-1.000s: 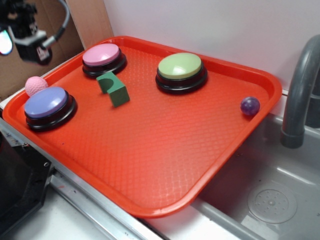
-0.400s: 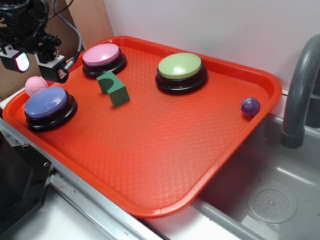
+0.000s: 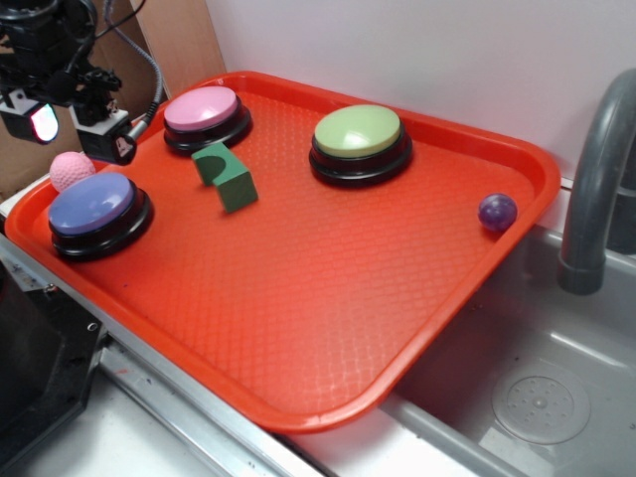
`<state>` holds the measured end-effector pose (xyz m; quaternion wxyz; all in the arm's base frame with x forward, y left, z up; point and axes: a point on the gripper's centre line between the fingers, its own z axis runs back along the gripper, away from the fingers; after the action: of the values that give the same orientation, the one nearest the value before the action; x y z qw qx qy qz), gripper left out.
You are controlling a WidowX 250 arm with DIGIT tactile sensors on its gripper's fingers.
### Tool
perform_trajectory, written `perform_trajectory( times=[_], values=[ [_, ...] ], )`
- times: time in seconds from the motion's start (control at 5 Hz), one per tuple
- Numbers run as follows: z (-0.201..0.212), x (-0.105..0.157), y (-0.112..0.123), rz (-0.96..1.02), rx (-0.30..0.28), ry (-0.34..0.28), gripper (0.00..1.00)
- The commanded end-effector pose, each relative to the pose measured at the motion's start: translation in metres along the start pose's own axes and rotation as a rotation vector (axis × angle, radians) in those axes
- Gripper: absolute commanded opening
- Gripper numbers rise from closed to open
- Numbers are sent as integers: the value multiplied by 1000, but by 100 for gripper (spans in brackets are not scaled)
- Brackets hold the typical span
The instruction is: Push the purple button.
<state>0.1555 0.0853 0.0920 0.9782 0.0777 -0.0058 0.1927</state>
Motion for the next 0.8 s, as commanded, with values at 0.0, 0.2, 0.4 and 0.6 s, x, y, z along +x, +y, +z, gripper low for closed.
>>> perform_trajectory(
  times=[0.0,0.2,0.4,0.6],
  values=[
    [-8,6,8,522,32,-43,100],
    [-20,-6,2,610,49,-40,100],
    [-33,-6,12,558,97,-36,100],
    [-45,-9,22,526,84,-38,100]
  ],
)
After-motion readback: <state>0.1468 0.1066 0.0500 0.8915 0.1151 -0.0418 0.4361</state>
